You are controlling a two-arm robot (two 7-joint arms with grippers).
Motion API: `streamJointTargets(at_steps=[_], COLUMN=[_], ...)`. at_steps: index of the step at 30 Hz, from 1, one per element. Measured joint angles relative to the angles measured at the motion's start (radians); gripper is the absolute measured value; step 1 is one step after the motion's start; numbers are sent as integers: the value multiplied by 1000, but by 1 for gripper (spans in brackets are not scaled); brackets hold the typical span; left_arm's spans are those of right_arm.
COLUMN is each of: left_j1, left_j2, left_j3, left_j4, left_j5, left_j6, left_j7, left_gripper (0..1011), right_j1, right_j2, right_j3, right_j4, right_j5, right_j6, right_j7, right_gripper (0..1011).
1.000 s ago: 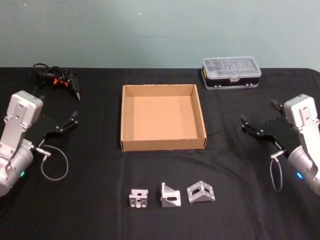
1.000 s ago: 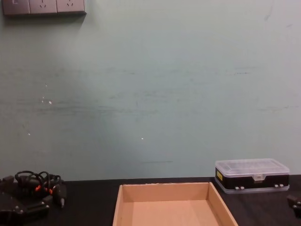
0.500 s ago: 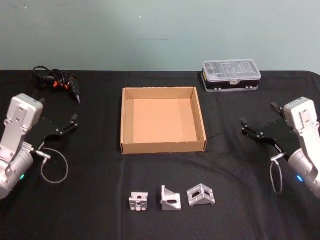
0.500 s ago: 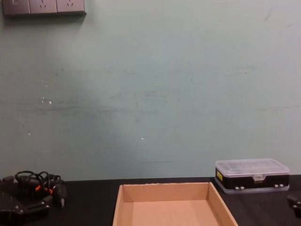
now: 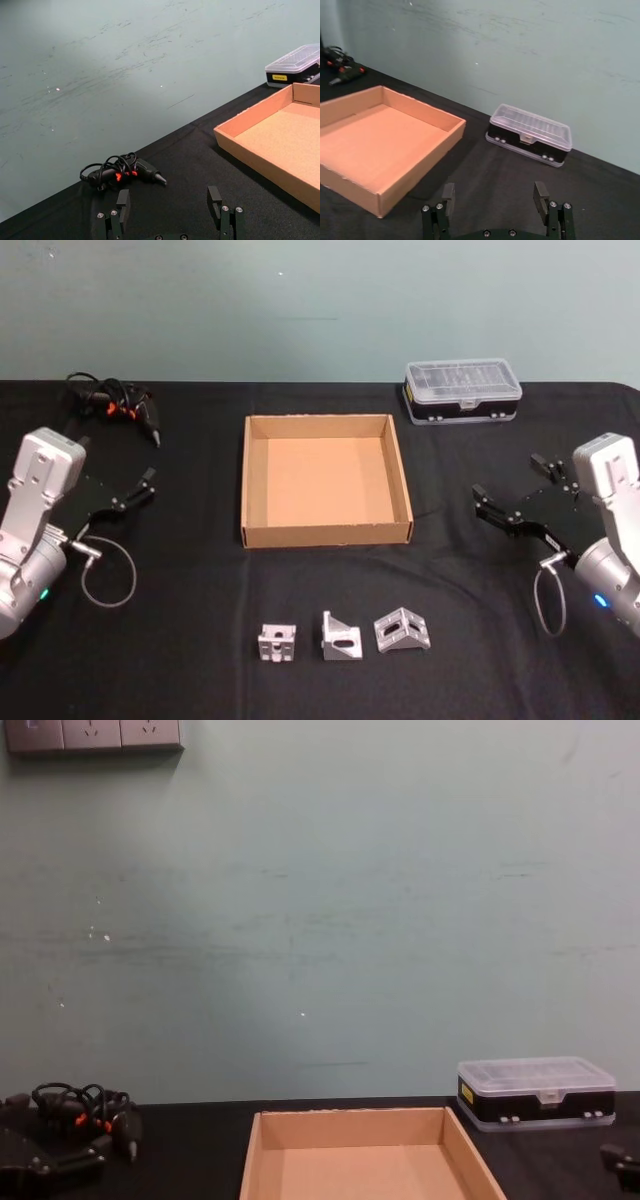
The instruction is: Use one hand to pick up the angle iron from the table and place it into the box.
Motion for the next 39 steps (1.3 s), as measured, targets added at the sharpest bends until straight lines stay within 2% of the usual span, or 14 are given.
streamJointTargets(at_steps=[3, 7, 11, 14, 19, 23, 25, 26, 27, 28, 30, 33, 37, 39], left_j1=[0, 0, 0, 0, 0, 0, 0, 0, 0, 0, 0, 0, 0, 0], left_j2=[0, 0, 0, 0, 0, 0, 0, 0, 0, 0, 0, 0, 0, 0], left_j3=[0, 0, 0, 0, 0, 0, 0, 0, 0, 0, 0, 0, 0, 0], left_j4=[0, 0, 0, 0, 0, 0, 0, 0, 0, 0, 0, 0, 0, 0], left_j5=[0, 0, 0, 0, 0, 0, 0, 0, 0, 0, 0, 0, 0, 0], left_j6=[0, 0, 0, 0, 0, 0, 0, 0, 0, 0, 0, 0, 0, 0], left_j7=[0, 0, 0, 0, 0, 0, 0, 0, 0, 0, 0, 0, 0, 0], left_gripper=[1011, 1011, 1011, 1012, 1011, 1011, 1011, 1011, 1011, 1011, 1011, 1011, 1011, 1011], right_j1=[-12, -36, -59, -74, -97, -93, -86, -79, -79, -67, -55, -17, 19, 50], right_j2=[8, 23, 46, 63, 120, 180, 195, 207, 207, 217, 224, 237, 242, 244], right_j3=[18, 57, 87, 101, 114, 94, 84, 73, 73, 60, 47, 4, -33, -63], right_j4=[-17, -45, -81, -110, -188, -236, -246, -252, -252, -255, -255, -239, -213, -185], right_j5=[33, 117, 170, 190, 205, 193, 189, 185, 185, 181, 176, 156, 144, 136], right_j6=[9, 3, 15, 29, 67, 84, 92, 102, 102, 112, 121, 138, 148, 155], right_j7=[37, 127, 185, 212, 291, 404, 444, 483, 483, 521, 556, 641, 701, 744], right_gripper=[1000, 1000, 1000, 1000, 1000, 1000, 1000, 1000, 1000, 1000, 1000, 1000, 1000, 1000])
